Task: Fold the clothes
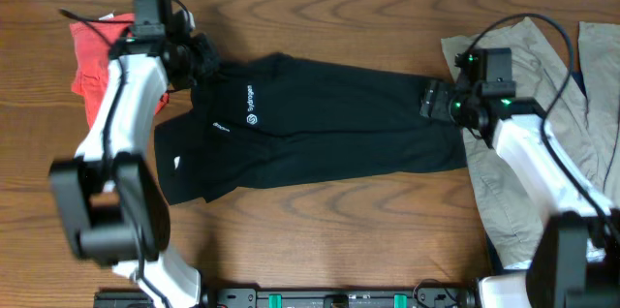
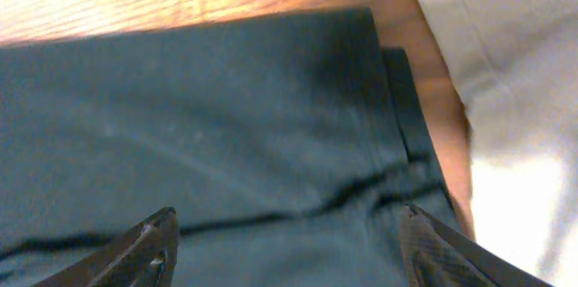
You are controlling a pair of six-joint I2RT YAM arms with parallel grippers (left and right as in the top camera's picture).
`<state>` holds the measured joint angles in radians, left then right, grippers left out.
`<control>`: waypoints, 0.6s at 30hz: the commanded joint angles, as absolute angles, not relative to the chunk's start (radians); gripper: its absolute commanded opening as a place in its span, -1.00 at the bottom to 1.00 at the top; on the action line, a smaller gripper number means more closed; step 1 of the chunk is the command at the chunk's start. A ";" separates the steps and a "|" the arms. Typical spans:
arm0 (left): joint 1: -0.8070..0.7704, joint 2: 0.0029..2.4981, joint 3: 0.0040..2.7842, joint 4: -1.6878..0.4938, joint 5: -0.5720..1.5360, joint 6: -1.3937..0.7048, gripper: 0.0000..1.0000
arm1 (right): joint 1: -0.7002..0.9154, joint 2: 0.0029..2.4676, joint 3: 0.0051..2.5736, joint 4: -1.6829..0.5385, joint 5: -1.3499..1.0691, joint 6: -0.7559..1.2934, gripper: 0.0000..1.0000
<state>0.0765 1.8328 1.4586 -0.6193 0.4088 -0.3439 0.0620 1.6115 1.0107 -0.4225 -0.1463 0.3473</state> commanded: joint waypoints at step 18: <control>0.126 1.729 1.477 -1.029 0.437 -0.306 -0.88 | 0.029 1.983 1.129 -0.043 -0.091 0.500 0.36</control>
<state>0.0990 1.7313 1.4677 -0.9985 0.4232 -0.3370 0.0517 1.9614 1.1007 -0.0574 -0.1146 0.4778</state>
